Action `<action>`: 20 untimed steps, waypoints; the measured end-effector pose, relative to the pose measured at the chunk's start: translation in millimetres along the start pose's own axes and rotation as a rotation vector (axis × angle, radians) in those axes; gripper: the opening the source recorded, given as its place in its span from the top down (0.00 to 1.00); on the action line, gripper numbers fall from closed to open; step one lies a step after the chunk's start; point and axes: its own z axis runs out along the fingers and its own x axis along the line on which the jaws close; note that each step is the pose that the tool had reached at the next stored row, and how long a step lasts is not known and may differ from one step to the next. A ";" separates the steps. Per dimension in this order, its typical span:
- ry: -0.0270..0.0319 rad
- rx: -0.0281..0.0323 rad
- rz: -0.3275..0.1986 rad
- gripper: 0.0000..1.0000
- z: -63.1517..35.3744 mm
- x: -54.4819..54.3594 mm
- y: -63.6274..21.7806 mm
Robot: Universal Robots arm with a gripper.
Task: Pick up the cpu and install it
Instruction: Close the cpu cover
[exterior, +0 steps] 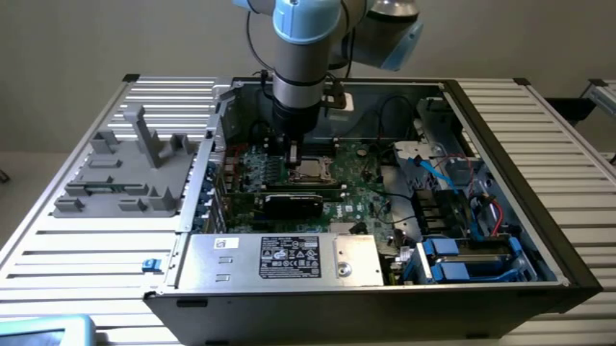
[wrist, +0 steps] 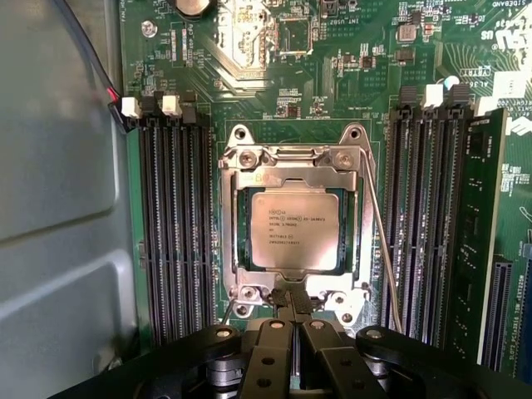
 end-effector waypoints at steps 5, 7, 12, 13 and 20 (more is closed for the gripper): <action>-0.0001 0.0001 0.000 0.89 0.7 -0.2 0.0; 0.0000 0.0000 0.000 0.89 1.6 -0.3 0.1; -0.0004 0.0002 0.001 0.89 3.2 -0.6 0.1; -0.0002 0.0000 0.002 0.89 3.1 -0.5 -0.1; 0.0001 -0.0001 0.002 0.89 -23.7 2.9 -7.7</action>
